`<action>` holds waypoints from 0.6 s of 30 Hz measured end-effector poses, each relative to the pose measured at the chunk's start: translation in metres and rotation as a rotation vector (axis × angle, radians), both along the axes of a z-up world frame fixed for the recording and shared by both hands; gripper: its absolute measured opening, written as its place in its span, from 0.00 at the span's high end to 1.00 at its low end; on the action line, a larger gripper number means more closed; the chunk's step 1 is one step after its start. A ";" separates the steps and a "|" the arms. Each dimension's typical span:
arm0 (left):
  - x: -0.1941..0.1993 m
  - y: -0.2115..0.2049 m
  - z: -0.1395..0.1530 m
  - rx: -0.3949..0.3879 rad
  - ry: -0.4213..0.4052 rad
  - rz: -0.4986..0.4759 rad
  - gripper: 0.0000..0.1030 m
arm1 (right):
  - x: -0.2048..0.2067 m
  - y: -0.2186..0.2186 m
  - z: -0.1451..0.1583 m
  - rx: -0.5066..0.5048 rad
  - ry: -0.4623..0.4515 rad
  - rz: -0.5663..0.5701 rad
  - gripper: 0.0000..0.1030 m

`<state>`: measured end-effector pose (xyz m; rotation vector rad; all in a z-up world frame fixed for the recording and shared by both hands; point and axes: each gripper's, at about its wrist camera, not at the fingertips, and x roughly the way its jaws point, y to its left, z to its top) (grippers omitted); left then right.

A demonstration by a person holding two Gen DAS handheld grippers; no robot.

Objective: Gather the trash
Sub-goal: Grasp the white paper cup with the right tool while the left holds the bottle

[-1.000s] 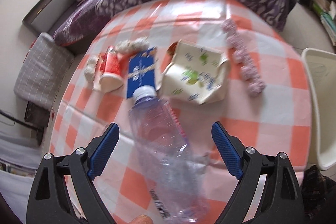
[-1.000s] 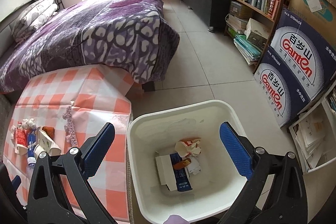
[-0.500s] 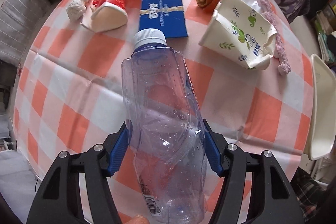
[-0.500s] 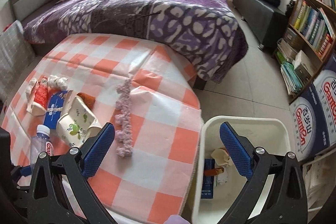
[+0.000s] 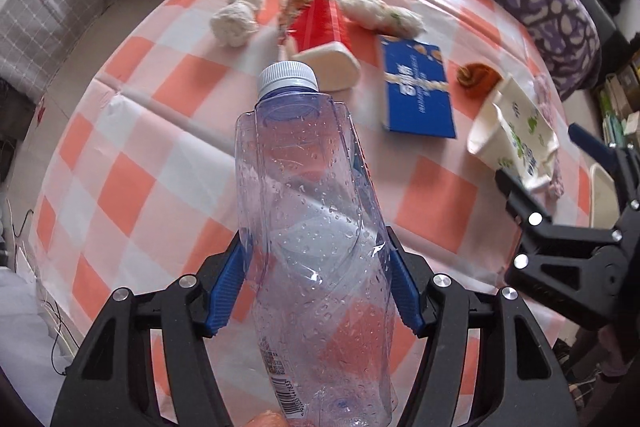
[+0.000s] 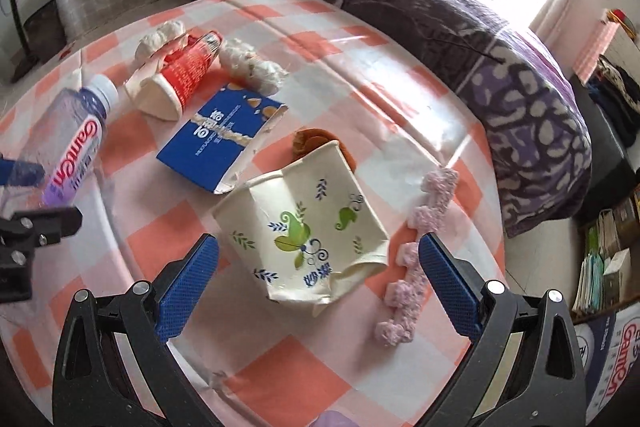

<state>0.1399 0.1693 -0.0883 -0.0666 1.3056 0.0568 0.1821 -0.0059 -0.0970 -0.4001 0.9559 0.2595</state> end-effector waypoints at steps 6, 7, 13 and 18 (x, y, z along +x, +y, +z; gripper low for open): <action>0.000 0.025 0.004 -0.022 -0.004 0.048 0.38 | 0.010 0.013 -0.017 -0.036 0.032 0.009 0.07; 0.001 0.028 0.004 -0.026 -0.006 0.054 0.38 | 0.011 0.014 -0.018 -0.029 0.031 0.003 0.10; 0.010 0.033 0.001 -0.016 -0.023 0.082 0.38 | 0.022 0.006 -0.014 0.102 0.047 -0.082 0.47; 0.012 0.036 0.004 -0.013 -0.059 0.108 0.38 | 0.024 -0.003 0.002 0.215 0.010 -0.157 0.48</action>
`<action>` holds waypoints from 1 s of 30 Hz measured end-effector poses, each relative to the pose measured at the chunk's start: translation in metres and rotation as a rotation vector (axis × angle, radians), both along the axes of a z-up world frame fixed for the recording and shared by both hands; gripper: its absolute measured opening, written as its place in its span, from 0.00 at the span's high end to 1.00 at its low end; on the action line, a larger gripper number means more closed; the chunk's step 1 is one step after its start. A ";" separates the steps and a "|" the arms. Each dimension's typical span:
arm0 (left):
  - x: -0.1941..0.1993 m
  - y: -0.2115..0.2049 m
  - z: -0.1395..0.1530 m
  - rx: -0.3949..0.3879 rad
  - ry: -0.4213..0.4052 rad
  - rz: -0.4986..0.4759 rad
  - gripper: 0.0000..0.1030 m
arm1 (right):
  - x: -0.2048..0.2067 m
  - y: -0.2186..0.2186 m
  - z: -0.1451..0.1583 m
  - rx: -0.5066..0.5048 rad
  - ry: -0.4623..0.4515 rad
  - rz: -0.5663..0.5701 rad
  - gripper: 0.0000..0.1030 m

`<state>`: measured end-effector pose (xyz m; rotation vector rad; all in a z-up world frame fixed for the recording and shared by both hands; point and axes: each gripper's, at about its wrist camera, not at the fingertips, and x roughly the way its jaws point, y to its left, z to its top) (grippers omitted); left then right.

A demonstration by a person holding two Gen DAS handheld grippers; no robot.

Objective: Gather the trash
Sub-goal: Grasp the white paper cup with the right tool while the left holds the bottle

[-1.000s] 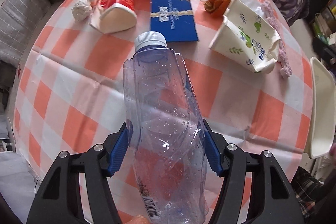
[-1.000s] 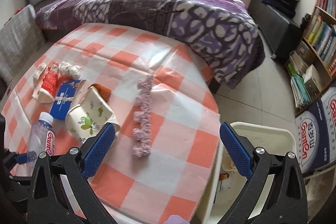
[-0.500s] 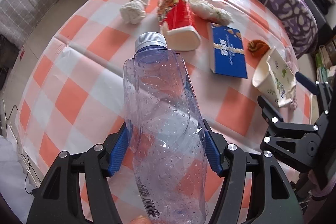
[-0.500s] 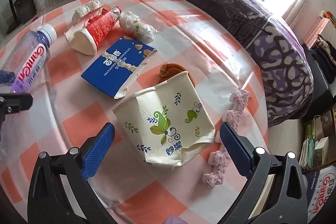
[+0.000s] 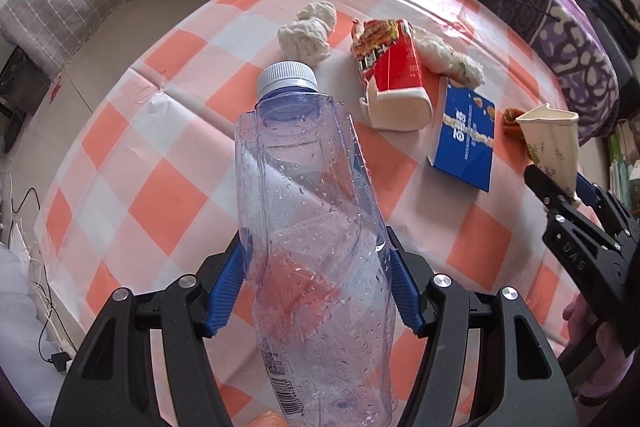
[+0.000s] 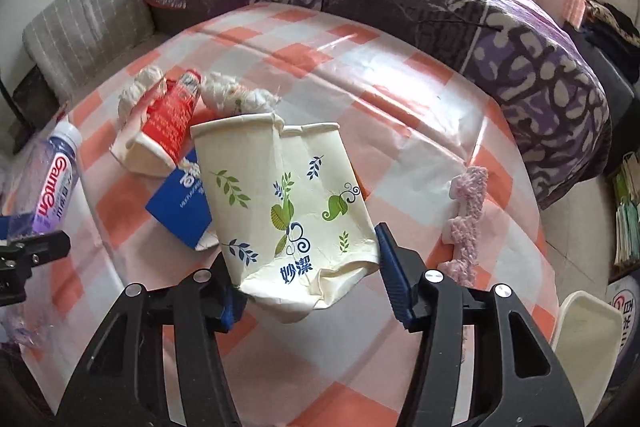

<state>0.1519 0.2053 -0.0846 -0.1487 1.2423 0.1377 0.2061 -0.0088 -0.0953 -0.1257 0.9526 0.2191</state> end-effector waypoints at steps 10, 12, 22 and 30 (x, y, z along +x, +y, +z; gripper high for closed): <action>-0.003 -0.013 0.044 0.099 -0.234 0.021 0.38 | -0.017 -0.004 0.042 0.082 -0.139 -0.067 0.48; -0.004 -0.018 0.051 0.132 -0.273 0.021 0.38 | -0.020 -0.006 0.048 0.095 -0.157 -0.080 0.47; -0.003 -0.042 0.076 0.194 -0.395 0.028 0.38 | -0.036 -0.021 0.067 0.132 -0.190 -0.131 0.47; -0.004 -0.068 0.080 0.208 -0.417 -0.014 0.38 | -0.044 -0.038 0.073 0.138 -0.193 -0.160 0.47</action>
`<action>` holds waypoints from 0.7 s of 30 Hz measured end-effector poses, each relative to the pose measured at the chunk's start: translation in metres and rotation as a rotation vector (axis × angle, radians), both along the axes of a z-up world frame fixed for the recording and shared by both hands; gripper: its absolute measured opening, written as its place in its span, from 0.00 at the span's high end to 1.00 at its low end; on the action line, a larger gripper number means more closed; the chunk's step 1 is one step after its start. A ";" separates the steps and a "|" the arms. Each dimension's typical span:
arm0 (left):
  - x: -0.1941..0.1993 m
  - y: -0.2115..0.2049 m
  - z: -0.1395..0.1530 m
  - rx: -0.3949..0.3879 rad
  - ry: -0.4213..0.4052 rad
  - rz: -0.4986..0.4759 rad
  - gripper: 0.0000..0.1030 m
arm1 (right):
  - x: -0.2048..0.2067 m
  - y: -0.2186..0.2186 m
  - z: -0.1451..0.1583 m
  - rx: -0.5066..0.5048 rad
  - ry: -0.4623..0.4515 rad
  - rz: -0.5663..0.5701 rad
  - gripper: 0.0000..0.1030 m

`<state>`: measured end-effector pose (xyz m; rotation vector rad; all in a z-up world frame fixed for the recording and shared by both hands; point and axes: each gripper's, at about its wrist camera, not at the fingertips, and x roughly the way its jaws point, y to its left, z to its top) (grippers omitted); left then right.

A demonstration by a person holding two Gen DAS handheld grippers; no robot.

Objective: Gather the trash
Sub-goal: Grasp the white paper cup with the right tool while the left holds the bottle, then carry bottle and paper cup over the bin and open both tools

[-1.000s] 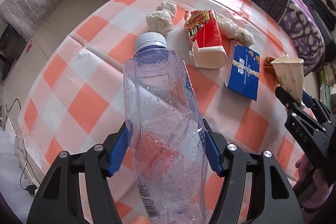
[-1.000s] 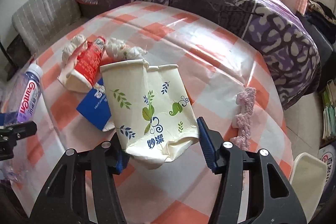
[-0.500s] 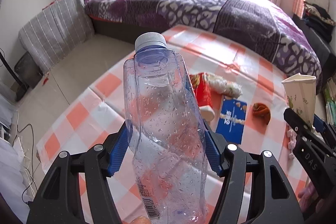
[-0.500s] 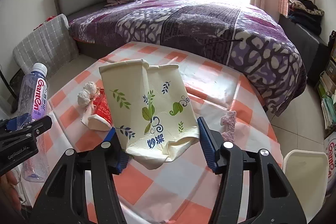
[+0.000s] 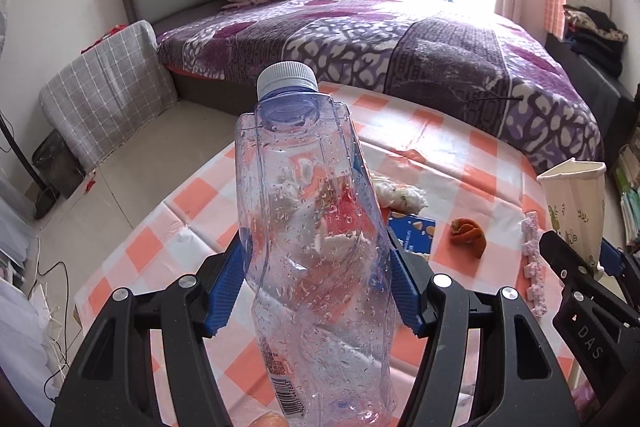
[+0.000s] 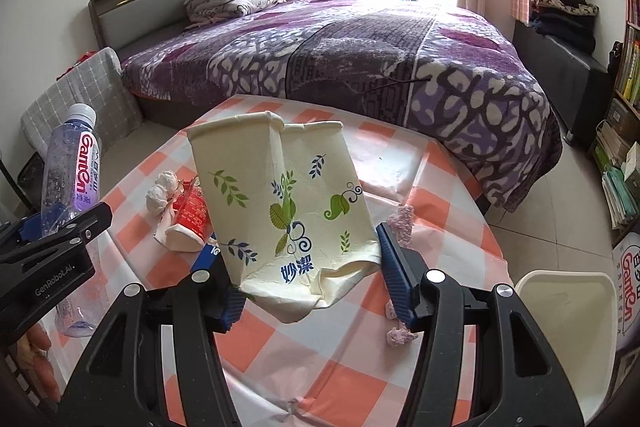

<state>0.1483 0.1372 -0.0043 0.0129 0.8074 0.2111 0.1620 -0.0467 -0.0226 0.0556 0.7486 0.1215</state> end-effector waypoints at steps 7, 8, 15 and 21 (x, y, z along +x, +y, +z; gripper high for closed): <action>0.001 -0.026 0.003 -0.001 -0.002 -0.042 0.38 | -0.006 -0.021 0.004 0.001 -0.004 -0.032 0.46; 0.001 -0.030 0.003 -0.002 -0.003 -0.048 0.38 | -0.007 -0.025 0.005 0.002 -0.003 -0.040 0.46; 0.000 -0.062 0.006 -0.004 -0.015 -0.096 0.38 | -0.015 -0.057 0.010 0.012 -0.001 -0.098 0.46; -0.002 -0.090 0.007 -0.001 -0.017 -0.144 0.38 | -0.023 -0.091 0.012 0.026 0.007 -0.166 0.46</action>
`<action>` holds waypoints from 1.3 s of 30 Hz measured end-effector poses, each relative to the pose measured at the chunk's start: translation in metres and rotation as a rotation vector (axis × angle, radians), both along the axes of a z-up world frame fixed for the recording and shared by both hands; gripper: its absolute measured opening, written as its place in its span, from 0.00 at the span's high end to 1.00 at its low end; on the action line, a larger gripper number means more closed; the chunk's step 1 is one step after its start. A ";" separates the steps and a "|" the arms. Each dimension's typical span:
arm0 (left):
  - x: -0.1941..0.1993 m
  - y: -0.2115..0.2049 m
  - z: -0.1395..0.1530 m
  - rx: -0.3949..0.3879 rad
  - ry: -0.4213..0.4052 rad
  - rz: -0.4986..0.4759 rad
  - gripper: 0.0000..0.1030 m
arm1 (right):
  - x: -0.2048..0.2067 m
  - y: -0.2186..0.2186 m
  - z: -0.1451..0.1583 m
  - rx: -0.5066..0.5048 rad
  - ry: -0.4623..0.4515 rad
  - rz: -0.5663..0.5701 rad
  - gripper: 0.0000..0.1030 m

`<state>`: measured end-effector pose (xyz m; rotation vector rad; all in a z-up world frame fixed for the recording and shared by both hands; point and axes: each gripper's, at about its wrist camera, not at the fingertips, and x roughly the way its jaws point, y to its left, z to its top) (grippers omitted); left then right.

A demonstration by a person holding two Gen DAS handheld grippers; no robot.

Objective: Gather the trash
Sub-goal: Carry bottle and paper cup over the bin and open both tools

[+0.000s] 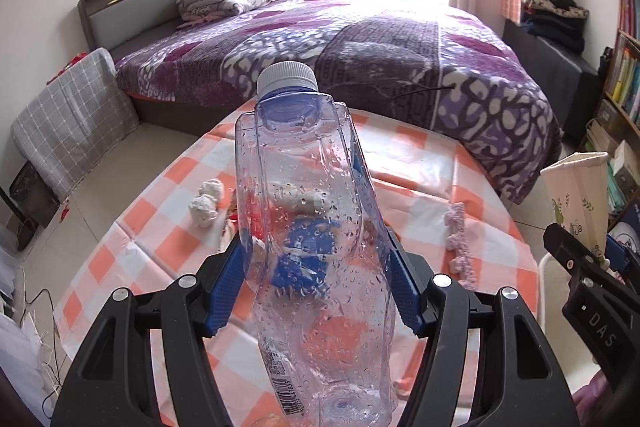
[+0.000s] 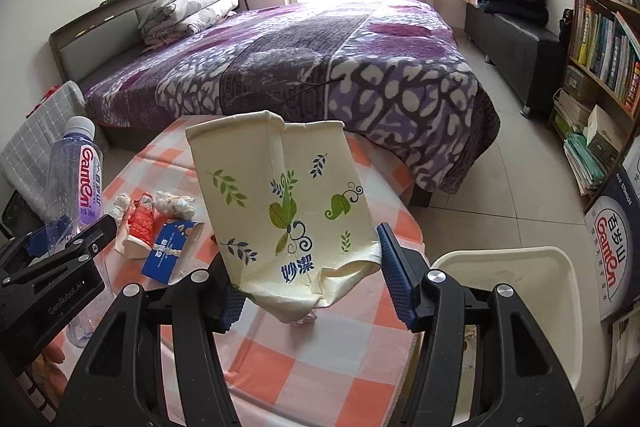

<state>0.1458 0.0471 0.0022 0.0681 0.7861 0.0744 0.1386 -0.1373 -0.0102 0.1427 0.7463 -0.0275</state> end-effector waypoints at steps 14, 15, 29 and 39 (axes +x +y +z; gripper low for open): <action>-0.010 -0.070 -0.007 -0.007 0.032 -0.151 0.38 | -0.021 -0.093 -0.004 0.084 0.088 -0.247 0.45; -0.011 -0.075 -0.008 -0.007 0.035 -0.164 0.38 | -0.022 -0.099 -0.005 0.091 0.095 -0.262 0.45; -0.024 -0.143 -0.013 -0.049 0.084 -0.301 0.38 | -0.062 -0.186 -0.006 0.159 0.103 -0.467 0.32; -0.039 -0.187 -0.017 -0.051 0.118 -0.397 0.38 | -0.086 -0.222 -0.005 0.166 0.087 -0.545 0.20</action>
